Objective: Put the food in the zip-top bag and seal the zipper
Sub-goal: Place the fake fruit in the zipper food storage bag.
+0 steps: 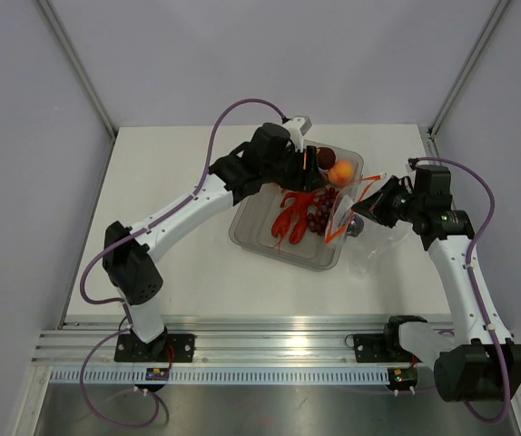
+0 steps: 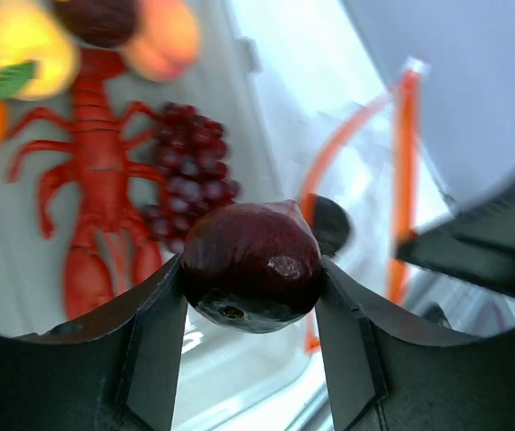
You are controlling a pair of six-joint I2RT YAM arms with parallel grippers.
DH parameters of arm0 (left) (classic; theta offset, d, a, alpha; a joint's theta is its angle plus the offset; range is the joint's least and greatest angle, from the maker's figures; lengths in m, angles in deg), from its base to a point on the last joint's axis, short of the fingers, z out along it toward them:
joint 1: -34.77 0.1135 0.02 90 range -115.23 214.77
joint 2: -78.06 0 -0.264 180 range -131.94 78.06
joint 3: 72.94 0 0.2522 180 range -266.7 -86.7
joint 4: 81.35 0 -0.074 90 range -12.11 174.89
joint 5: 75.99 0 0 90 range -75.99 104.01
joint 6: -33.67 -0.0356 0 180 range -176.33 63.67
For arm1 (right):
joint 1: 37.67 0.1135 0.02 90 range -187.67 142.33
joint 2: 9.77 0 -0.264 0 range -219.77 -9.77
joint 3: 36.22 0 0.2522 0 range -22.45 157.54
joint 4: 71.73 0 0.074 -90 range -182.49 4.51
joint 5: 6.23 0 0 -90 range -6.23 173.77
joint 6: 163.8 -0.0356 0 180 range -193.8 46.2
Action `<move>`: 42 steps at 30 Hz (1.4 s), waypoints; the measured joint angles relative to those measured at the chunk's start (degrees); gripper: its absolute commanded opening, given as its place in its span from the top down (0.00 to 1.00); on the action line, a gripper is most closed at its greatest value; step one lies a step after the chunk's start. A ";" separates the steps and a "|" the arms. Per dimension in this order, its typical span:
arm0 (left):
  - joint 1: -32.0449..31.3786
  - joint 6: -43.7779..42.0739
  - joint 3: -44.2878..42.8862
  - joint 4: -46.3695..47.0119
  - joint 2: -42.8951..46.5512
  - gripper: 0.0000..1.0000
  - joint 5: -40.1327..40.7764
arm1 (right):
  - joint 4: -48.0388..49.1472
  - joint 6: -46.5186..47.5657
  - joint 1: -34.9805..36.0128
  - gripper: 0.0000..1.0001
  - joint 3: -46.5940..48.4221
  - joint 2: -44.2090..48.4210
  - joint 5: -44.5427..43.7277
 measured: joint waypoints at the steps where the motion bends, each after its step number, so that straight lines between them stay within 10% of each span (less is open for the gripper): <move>1: -0.28 -0.20 0.17 0.20 0.37 1.00 -1.77 | 0.00 0.04 0.00 1.00 0.00 0.00 0.00; 14: -4.39 3.34 1.46 5.09 -3.80 0.98 -18.64 | -0.55 0.44 -0.13 1.00 -0.02 2.05 -0.50; 35: -5.44 6.86 -5.03 5.86 -12.94 0.96 -18.62 | -1.97 0.50 -0.07 1.00 -0.17 4.85 3.23; 42: -5.49 6.99 -7.52 5.57 -15.91 0.37 -17.64 | -1.97 0.46 -0.04 1.00 -0.57 5.07 4.09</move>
